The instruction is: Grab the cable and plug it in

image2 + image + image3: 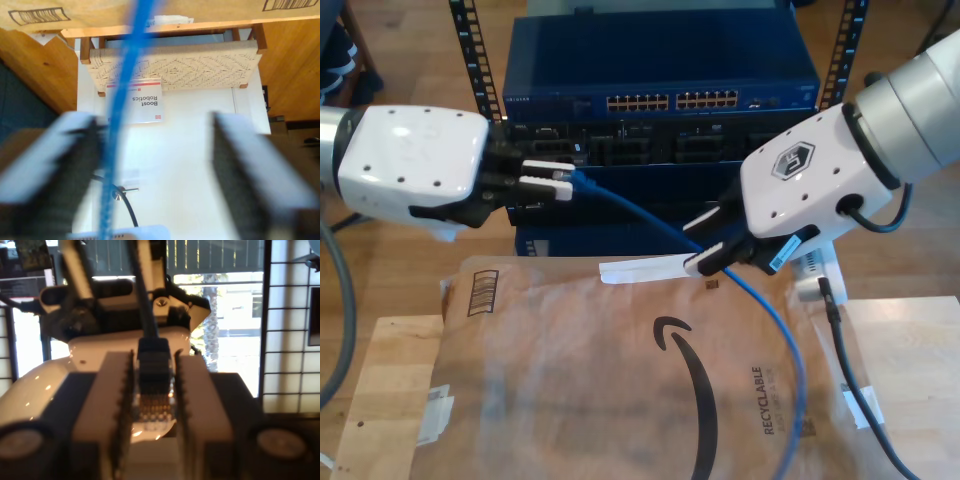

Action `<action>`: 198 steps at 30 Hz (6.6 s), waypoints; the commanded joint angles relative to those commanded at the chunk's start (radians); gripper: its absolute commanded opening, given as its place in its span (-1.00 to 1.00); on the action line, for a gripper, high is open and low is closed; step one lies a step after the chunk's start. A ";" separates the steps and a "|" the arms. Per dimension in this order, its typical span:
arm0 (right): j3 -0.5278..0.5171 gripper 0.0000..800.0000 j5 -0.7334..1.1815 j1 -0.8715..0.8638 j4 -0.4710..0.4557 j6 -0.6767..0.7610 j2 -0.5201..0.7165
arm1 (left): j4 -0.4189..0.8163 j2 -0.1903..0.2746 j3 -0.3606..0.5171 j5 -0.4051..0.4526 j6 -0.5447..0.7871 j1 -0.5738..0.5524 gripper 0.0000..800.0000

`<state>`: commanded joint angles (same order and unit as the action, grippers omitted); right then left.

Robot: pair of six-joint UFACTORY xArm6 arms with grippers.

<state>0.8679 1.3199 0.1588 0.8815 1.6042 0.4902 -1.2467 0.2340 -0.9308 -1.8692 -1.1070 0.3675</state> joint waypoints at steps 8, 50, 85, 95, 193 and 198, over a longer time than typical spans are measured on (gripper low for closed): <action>-0.021 0.68 -0.084 0.009 -0.006 -0.104 0.121 | -0.051 -0.006 0.002 0.006 -0.244 -0.002 -0.99; -0.186 0.15 -0.976 0.562 -0.126 -0.196 0.135 | -0.164 -0.334 -0.071 -0.327 -0.598 0.038 -0.99; -0.215 -0.95 -1.097 0.605 -0.143 -0.190 0.124 | -0.144 -0.304 -0.074 -0.336 -0.594 0.009 0.97; -0.218 -0.98 -1.099 0.575 -0.157 -0.190 0.091 | -0.020 -0.270 -0.273 -0.308 -0.554 0.196 1.00; -0.123 -1.00 -2.756 0.936 0.437 -0.855 -0.767 | 1.358 0.290 0.838 0.847 1.034 1.346 1.00; -0.146 -1.00 -2.754 0.879 0.428 -0.864 -0.761 | 1.358 0.290 0.838 0.847 1.034 1.346 1.00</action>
<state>0.7221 -1.4342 1.0380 1.3096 0.7403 -0.2708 0.1112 0.5240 -0.0930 -1.0223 -0.0729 1.7131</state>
